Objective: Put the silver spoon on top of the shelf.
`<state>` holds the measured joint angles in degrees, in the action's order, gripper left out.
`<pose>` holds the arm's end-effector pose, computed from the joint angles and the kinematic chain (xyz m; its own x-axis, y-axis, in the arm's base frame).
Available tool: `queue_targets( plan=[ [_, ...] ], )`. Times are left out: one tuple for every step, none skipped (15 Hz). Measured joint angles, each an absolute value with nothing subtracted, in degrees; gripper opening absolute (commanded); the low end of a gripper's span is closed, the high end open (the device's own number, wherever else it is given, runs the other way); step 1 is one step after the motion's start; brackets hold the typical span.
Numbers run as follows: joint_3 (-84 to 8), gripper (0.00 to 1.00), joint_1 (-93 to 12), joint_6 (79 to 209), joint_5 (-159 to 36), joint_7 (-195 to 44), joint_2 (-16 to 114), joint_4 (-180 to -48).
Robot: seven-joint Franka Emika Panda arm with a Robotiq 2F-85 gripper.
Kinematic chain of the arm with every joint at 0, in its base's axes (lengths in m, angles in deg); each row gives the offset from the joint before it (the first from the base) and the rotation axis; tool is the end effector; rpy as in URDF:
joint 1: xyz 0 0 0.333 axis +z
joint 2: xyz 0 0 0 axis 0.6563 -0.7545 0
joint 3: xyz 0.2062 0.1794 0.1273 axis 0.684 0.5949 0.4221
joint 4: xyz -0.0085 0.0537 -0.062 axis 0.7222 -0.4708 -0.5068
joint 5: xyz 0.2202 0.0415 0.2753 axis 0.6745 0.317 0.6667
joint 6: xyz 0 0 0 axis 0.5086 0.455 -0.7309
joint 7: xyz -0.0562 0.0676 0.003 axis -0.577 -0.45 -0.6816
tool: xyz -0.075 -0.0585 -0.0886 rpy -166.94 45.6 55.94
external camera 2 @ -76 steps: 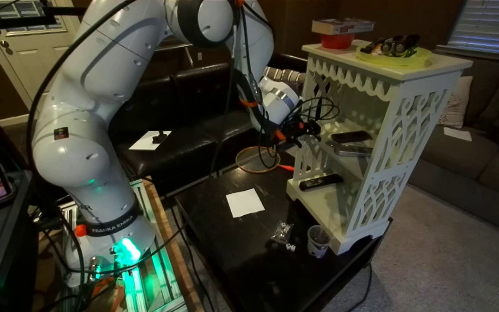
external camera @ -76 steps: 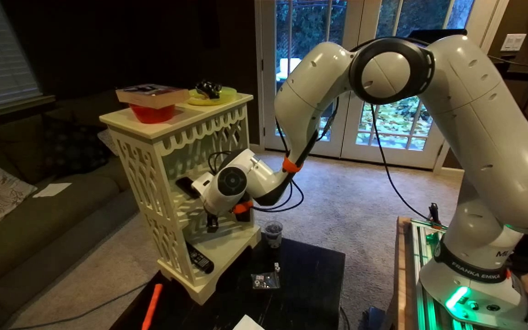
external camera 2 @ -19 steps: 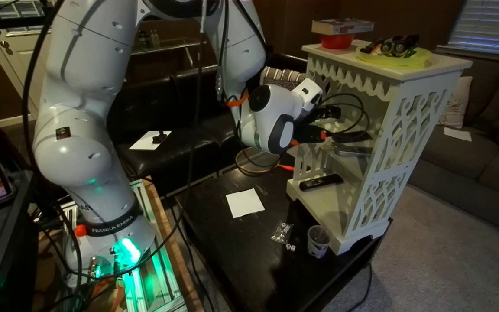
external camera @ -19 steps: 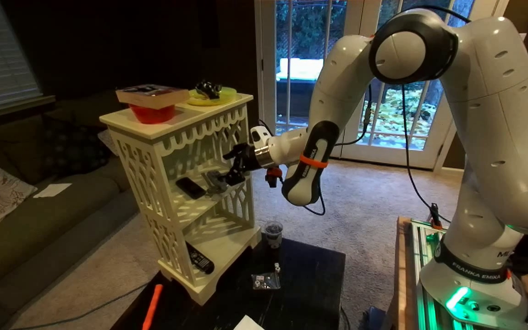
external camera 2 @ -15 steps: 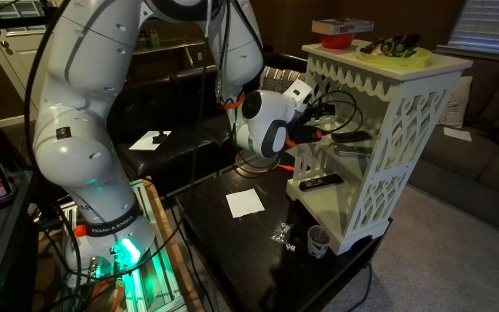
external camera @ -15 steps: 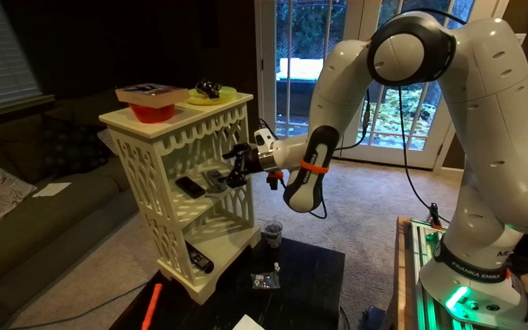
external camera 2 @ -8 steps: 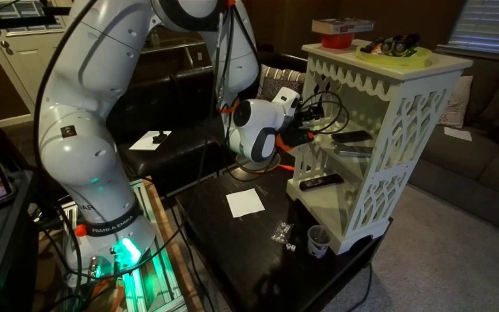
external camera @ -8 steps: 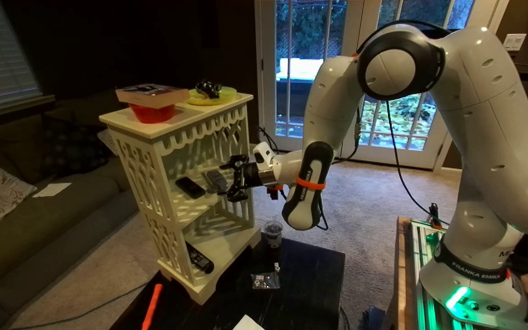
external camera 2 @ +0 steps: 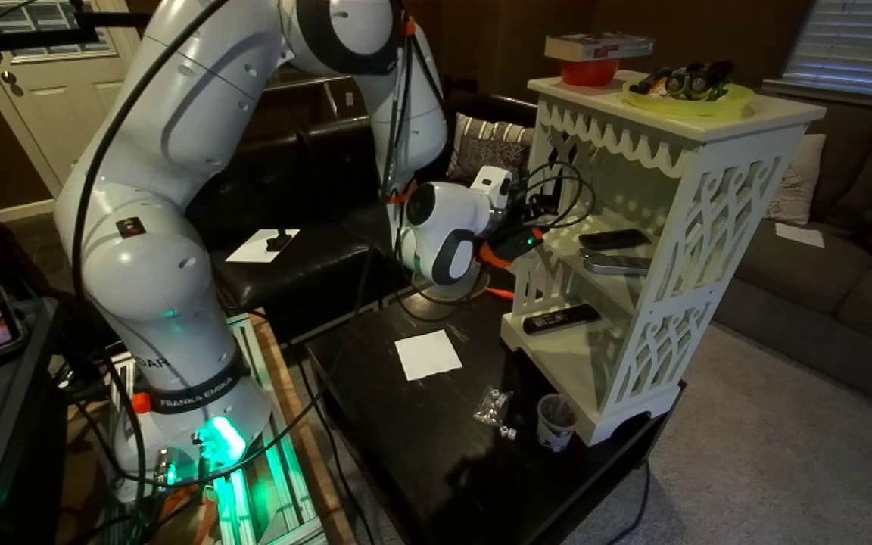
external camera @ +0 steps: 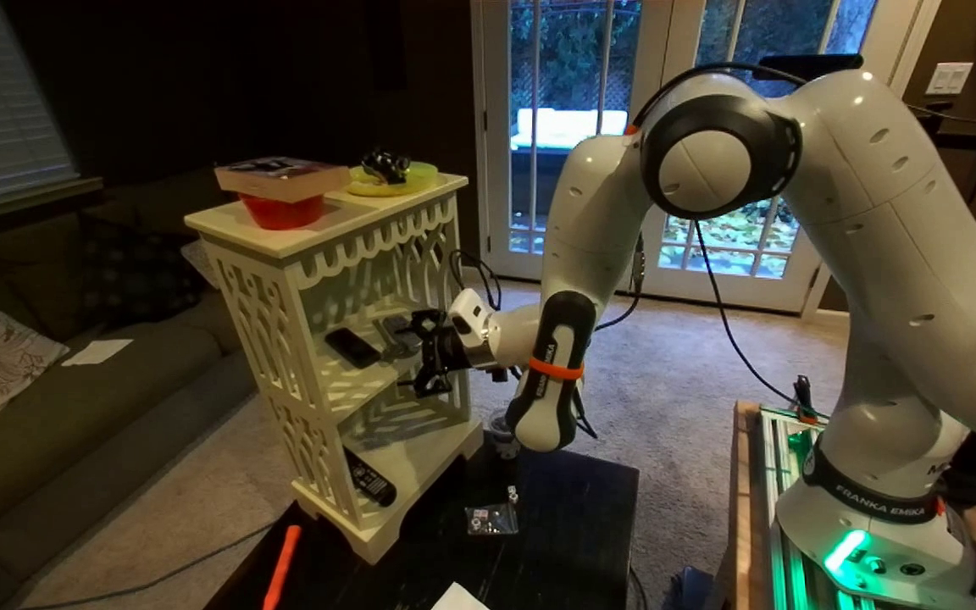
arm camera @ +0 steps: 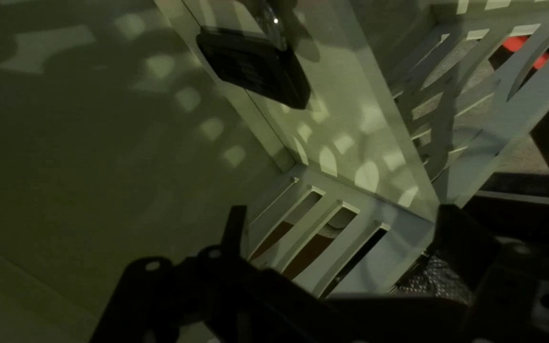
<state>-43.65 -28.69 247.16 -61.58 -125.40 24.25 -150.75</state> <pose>0.5521 0.0440 0.2164 0.1563 0.8127 0.5614 0.3563 -0.5765 0.7353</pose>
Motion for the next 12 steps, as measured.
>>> queue_targets(
  plan=[
    [-43.65, 1.0, -28.03, 245.63, -60.14, -126.21, 23.4, -149.83],
    [-43.67, 1.0, -27.34, 243.13, -58.23, -126.86, 22.56, -148.74],
    [-43.73, 1.0, -26.69, 239.9, -55.97, -127.39, 21.84, -147.54],
    [-43.89, 1.0, -26.05, 236.01, -53.52, -127.73, 21.3, -146.25],
    [-44.14, 1.0, -25.53, 233.17, -51.93, -127.9, 20.88, -144.97],
    [-44.34, 1.0, -25.25, 231.89, -51.33, -127.9, 20.63, -144.1],
    [-44.45, 1.0, -25.19, 231.69, -51.4, -127.8, 20.58, -143.88],
    [-44.51, 1.0, -25.26, 231.73, -51.7, -127.53, 20.62, -143.9],
    [-44.57, 1.0, -25.39, 231.76, -52.05, -127.28, 20.68, -143.91],
    [-44.71, 1.0, -25.61, 231.76, -52.74, -127.13, 20.79, -143.9],
    [-44.85, 1.0, -26.03, 231.76, -53.98, -126.94, 20.95, -143.88],
    [-44.91, 1.0, -26.75, 231.66, -55.92, -126.53, 21.23, -143.88]
  ],
)
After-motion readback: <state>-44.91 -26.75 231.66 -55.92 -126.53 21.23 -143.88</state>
